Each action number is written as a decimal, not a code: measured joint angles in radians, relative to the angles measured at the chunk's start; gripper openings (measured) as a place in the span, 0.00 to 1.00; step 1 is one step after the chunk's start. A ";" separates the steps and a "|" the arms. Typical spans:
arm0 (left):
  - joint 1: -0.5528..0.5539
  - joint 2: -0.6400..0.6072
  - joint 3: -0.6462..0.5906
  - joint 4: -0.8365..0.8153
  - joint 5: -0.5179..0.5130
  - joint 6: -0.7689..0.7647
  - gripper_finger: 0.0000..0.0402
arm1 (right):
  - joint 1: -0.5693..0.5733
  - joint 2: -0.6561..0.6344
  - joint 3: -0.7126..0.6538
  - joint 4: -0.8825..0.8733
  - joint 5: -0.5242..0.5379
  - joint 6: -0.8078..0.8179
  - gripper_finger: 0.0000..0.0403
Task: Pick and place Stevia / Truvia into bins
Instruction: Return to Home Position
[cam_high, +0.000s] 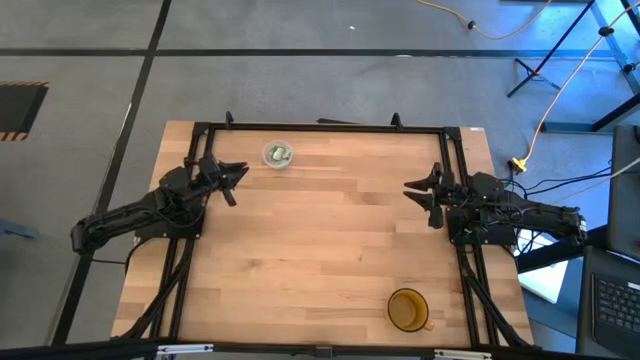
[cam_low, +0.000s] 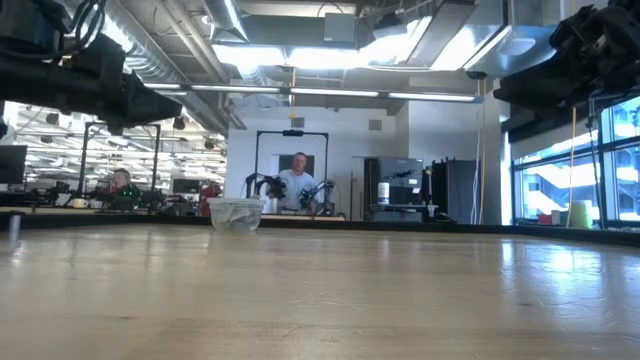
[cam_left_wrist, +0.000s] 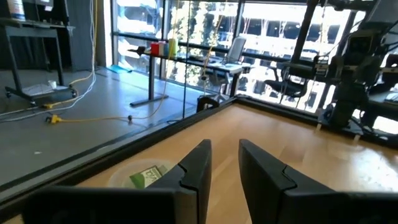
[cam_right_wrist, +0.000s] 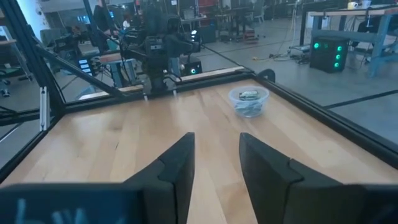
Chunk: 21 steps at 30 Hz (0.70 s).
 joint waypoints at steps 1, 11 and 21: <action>0.000 0.000 0.000 -0.002 0.000 -0.002 0.19 | 0.000 0.000 0.000 0.000 0.000 0.001 0.32; 0.000 -0.012 0.001 0.008 -0.030 0.034 0.19 | 0.000 0.000 0.000 0.002 0.000 0.018 0.32; 0.000 -0.012 0.001 0.006 -0.030 0.035 0.19 | 0.000 0.000 0.000 -0.001 0.000 0.022 0.32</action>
